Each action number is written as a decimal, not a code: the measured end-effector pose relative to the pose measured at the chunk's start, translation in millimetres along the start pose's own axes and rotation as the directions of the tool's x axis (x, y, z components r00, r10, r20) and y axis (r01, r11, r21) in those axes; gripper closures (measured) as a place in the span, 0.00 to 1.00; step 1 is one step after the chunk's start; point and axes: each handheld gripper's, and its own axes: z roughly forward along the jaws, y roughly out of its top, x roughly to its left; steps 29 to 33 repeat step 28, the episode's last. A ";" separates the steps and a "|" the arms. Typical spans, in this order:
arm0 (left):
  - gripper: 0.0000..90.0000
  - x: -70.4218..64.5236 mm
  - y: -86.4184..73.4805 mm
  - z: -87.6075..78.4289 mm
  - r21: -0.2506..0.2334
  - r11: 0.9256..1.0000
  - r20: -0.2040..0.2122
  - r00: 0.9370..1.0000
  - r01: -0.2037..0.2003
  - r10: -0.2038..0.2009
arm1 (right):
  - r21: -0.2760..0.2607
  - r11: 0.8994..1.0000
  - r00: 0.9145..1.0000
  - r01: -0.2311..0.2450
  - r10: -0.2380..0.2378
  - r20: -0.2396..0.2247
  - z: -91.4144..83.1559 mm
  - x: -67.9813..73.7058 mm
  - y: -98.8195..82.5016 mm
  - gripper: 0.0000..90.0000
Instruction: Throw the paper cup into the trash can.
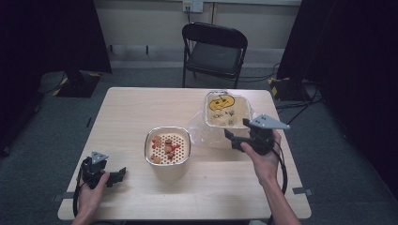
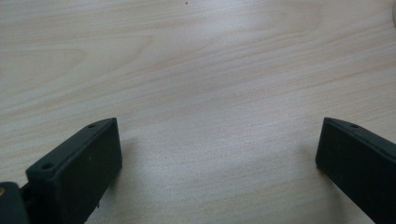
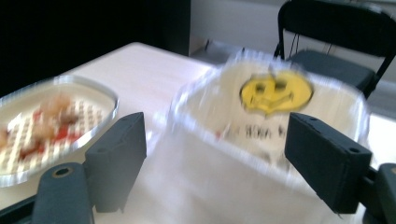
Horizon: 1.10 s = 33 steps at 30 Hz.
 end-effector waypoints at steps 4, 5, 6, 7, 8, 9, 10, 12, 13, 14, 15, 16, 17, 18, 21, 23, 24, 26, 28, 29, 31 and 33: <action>0.00 0.0 0.0 0.0 0.000 1.000 0.000 1.000 0.000 0.000 | 0.031 0.999 1.000 -0.015 0.015 0.001 -11.5 7.0 -26.7 0.21; 0.00 0.0 0.0 0.0 0.000 1.000 0.000 1.000 0.000 0.000 | 0.042 0.999 1.000 -0.022 0.022 -0.001 -13.2 7.7 -33.5 0.21; 0.00 0.0 0.0 0.0 0.000 1.000 0.000 1.000 0.000 0.000 | 0.061 0.998 1.000 -0.027 0.026 0.007 -15.3 8.6 -47.8 0.21; 0.00 0.0 0.0 0.0 0.000 1.000 0.000 1.000 0.000 0.000 | 0.061 0.998 1.000 -0.027 0.026 0.007 -15.3 8.6 -47.8 0.21; 0.00 0.0 0.0 0.0 0.000 1.000 0.000 1.000 0.000 0.000 | 0.078 0.997 1.000 -0.026 0.025 0.005 -14.8 8.5 -55.4 0.21; 0.00 0.0 0.0 0.0 0.000 1.000 0.000 1.000 0.000 0.000 | 0.097 0.995 0.999 -0.035 0.034 0.011 -13.9 8.4 -63.8 0.19; 0.00 0.0 0.0 0.0 0.000 1.000 0.000 1.000 0.000 0.000 | 0.138 0.990 0.999 -0.039 0.036 0.019 -8.7 7.0 -81.4 0.18; 0.00 0.0 0.0 0.0 0.000 1.000 0.000 1.000 0.000 0.000 | 0.156 0.987 0.999 -0.047 0.044 0.025 -6.3 6.5 -90.1 0.18; 0.00 0.0 0.0 0.0 0.000 1.000 0.000 1.000 0.000 0.000 | 0.176 0.982 0.998 -0.065 0.063 0.019 -3.9 6.1 -98.5 0.18; 0.00 0.0 0.0 0.0 0.000 1.000 0.000 1.000 0.000 0.000 | 0.194 0.979 0.998 -0.064 0.063 0.014 -0.7 5.3 -106.6 0.18; 0.00 0.0 0.0 0.0 0.000 1.000 0.000 1.000 0.000 0.000 | 0.217 0.974 0.998 -0.068 0.064 0.024 2.2 5.0 -113.6 0.18; 0.00 0.0 0.0 0.0 0.000 1.000 0.000 1.000 0.000 0.000 | 0.254 0.965 0.998 -0.065 0.058 0.037 6.9 2.6 -122.9 0.17; 0.00 0.0 0.0 0.0 0.000 1.000 0.000 1.000 0.000 0.000 | 0.254 0.965 0.998 -0.065 0.058 0.037 6.9 2.6 -122.9 0.17; 0.00 0.0 0.0 0.0 0.000 1.000 0.000 1.000 0.000 0.000 | 0.281 0.958 0.997 -0.055 0.037 0.067 10.9 0.8 -129.7 0.16; 0.00 0.0 0.0 0.0 0.000 1.000 0.000 1.000 0.000 0.000 | 0.340 0.939 0.997 -0.056 0.035 0.067 18.2 0.4 -142.1 0.16; 0.00 0.0 0.0 0.0 0.000 1.000 0.000 1.000 -0.001 0.001 | 0.360 0.932 0.997 -0.052 0.030 0.067 20.6 0.6 -145.5 0.16; 0.00 0.0 0.0 0.0 0.000 1.000 0.000 1.000 -0.001 0.001 | 0.365 0.930 0.997 -0.038 0.011 0.075 22.2 1.2 -148.1 0.15; 0.00 0.0 0.0 0.0 0.000 1.000 0.000 1.000 0.000 0.000 | 0.358 0.933 0.996 -0.042 0.012 0.086 22.2 2.2 -148.8 0.15; 0.00 0.0 0.0 0.0 0.000 1.000 0.000 1.000 0.000 0.000 | 0.353 0.935 0.996 -0.038 0.008 0.088 21.8 2.1 -149.8 0.14; 0.00 0.0 0.0 0.0 0.000 1.000 0.000 1.000 0.000 0.000 | 0.353 0.935 0.996 -0.038 0.008 0.088 21.8 2.1 -149.8 0.14; 0.00 0.0 0.0 0.0 0.000 1.000 0.000 1.000 0.000 0.000 | 0.353 0.935 0.996 -0.038 0.008 0.088 21.8 2.1 -149.8 0.14; 0.00 0.0 0.0 0.0 0.000 1.000 0.000 1.000 0.000 0.000 | 0.353 0.935 0.996 -0.038 0.008 0.088 21.8 2.1 -149.8 0.14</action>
